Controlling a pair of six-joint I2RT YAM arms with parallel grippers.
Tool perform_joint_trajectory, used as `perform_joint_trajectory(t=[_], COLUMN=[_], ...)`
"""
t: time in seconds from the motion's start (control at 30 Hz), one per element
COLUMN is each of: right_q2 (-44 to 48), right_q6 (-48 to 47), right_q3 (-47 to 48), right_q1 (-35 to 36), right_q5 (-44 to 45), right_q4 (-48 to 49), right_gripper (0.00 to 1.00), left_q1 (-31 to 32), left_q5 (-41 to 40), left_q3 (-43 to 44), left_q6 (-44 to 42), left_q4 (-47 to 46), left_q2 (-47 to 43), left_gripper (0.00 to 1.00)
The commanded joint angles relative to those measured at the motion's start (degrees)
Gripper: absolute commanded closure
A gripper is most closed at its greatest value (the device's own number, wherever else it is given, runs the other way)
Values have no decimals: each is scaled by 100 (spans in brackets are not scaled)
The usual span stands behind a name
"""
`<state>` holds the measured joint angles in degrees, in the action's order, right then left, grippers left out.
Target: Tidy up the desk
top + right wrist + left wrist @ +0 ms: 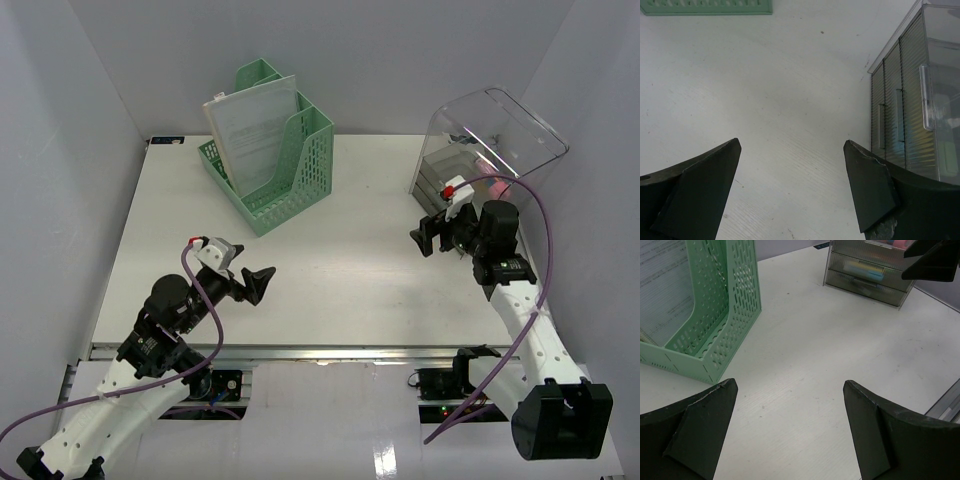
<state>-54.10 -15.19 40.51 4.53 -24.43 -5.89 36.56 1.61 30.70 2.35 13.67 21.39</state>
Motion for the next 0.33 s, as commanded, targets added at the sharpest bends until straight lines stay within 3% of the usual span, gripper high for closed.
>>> perform_joint_trajectory(t=[0.0, 0.3], right_q2=[116, 166], right_q6=[65, 67], right_q3=[-33, -54], right_q1=[-71, -128], right_q5=[-86, -129], right_q4=[245, 247], right_gripper=[10, 10], left_q1=[-17, -17], left_q5=[42, 38], left_q3=[33, 33], left_q6=[-24, -24], left_q4=[-41, -49], left_q2=[25, 44], left_gripper=[2, 2])
